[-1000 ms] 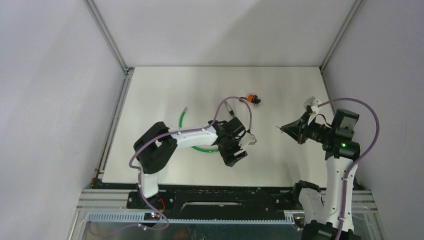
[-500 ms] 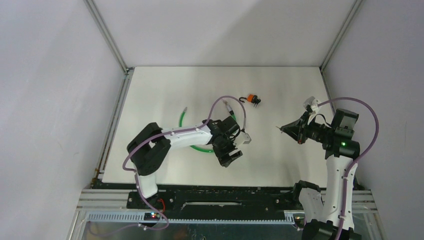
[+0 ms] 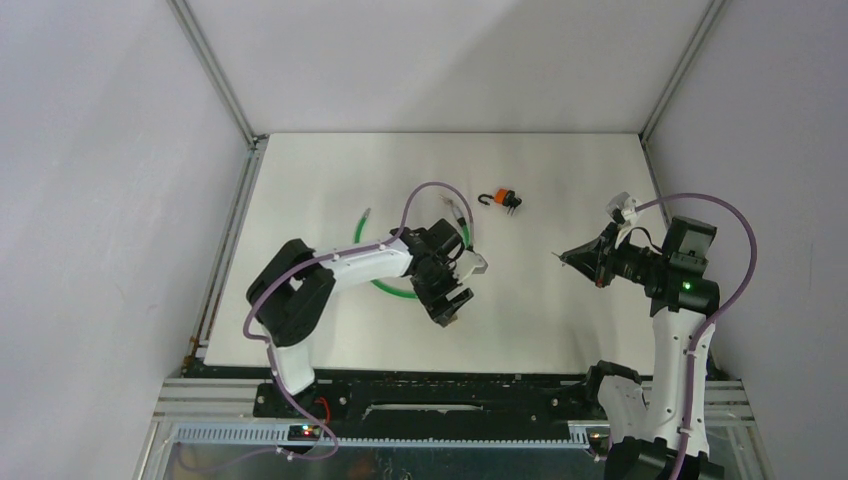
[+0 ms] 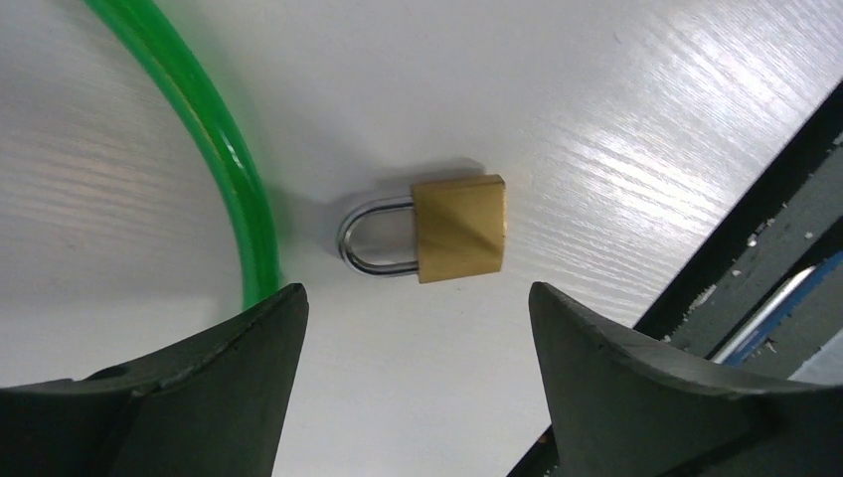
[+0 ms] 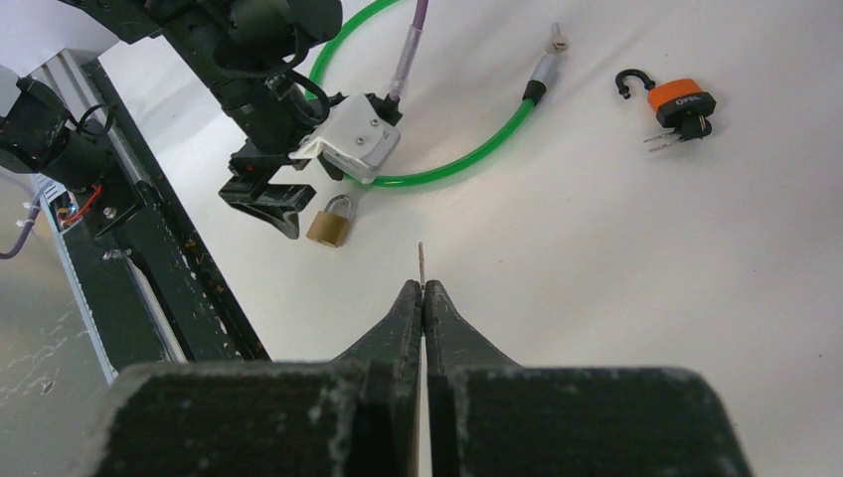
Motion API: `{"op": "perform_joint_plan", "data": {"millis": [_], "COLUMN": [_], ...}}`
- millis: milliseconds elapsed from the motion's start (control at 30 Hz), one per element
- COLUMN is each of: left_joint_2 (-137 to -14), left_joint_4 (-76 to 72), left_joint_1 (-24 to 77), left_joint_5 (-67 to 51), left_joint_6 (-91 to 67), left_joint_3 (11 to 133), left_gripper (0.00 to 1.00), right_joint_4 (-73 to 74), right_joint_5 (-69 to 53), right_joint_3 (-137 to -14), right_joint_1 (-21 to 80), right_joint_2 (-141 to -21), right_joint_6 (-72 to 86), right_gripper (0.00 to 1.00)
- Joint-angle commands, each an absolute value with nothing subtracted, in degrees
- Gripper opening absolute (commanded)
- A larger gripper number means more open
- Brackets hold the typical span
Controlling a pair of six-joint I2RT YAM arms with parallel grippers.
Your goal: Unlock with the key
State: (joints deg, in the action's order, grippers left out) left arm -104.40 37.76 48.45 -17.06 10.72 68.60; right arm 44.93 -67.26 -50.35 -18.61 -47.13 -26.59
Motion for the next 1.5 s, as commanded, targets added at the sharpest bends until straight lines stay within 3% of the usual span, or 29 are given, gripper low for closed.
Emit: {"op": "perform_joint_plan", "data": {"millis": [0, 300, 700, 1133, 1467], "left_joint_2": [-98.85, -92.06, -100.35, -109.36, -110.16], "left_joint_4": [38.02, 37.15, 44.43, 53.05, 52.12], "left_joint_1": [48.46, 49.12, 53.38, 57.17, 57.39], "left_joint_5": [-21.99, -21.54, -19.08, -14.37, -13.49], "left_joint_6": [15.52, 49.00, 83.27, 93.50, 94.44], "left_joint_3": [66.58, 63.78, 69.74, 79.04, 78.42], "left_gripper": [0.86, 0.86, 0.82, 0.73, 0.74], "right_joint_4": [44.38, 44.22, 44.43, 44.91, 45.01], "right_joint_5": [-68.29, -68.25, -68.33, -68.34, -68.64], "right_joint_3": [-50.45, -50.45, -50.40, -50.45, -50.40], "right_joint_1": [-18.72, -18.54, -18.54, -18.63, -18.72], "right_joint_2": [-47.05, -46.89, -46.23, -45.90, -45.57], "right_joint_6": [-27.34, -27.05, -27.11, -27.70, -27.78], "right_gripper": [0.00, 0.00, 0.00, 0.00, 0.00]}}
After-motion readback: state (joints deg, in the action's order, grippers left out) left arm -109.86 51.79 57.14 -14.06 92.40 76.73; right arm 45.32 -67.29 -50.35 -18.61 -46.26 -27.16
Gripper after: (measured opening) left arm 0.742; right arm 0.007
